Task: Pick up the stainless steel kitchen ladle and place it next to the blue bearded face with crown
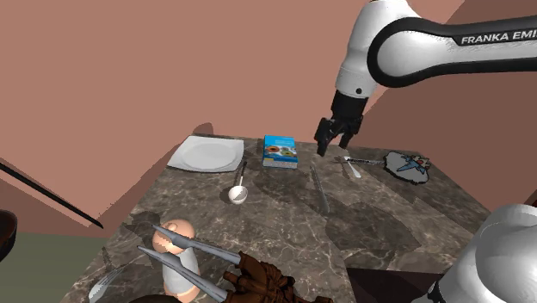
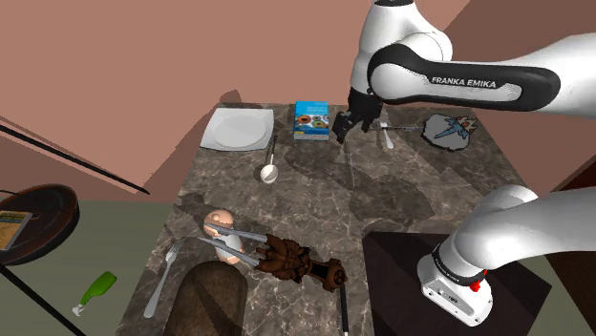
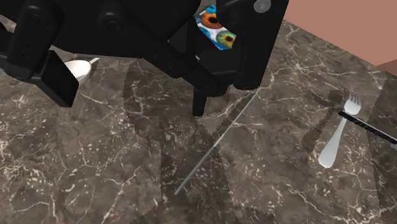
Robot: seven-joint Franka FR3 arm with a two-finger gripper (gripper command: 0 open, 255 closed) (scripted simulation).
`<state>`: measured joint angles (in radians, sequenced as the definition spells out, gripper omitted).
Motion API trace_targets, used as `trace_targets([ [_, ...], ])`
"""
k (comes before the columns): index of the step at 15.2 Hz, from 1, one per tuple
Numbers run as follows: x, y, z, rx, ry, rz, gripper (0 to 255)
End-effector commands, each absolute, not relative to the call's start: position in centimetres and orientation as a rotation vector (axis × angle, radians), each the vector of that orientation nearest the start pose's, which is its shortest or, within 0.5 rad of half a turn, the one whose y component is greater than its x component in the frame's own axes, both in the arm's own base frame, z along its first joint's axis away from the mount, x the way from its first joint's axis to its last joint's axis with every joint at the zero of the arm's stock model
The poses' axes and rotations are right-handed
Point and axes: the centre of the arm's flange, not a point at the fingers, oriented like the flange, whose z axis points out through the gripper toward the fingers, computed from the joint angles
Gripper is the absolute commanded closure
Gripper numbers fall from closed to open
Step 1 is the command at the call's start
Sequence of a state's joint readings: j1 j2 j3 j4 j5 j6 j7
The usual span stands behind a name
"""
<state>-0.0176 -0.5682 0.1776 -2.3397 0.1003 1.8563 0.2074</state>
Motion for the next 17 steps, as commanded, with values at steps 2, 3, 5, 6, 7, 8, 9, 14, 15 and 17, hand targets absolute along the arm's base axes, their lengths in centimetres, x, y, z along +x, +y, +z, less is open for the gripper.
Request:
trace_targets([
  [2,40.7,10.1,52.4,-3.100,0.272,-0.109,0],
  [3,41.7,10.7,51.7,-3.093,0.311,-0.105,0],
  [5,43.7,11.8,50.4,-3.077,0.388,-0.097,0],
  [6,44.7,12.4,49.8,-3.068,0.427,-0.093,0],
  [7,45.7,12.9,49.1,-3.059,0.465,-0.089,0],
  [8,46.7,13.4,48.4,-3.050,0.503,-0.085,0],
  [9,47.8,13.9,47.8,-3.039,0.541,-0.081,0],
  [14,53.1,15.9,44.5,-2.982,0.728,-0.061,0],
  [15,54.2,16.2,43.8,-2.969,0.765,-0.057,0],
  [17,56.4,16.8,42.5,-2.942,0.838,-0.049,0],
])
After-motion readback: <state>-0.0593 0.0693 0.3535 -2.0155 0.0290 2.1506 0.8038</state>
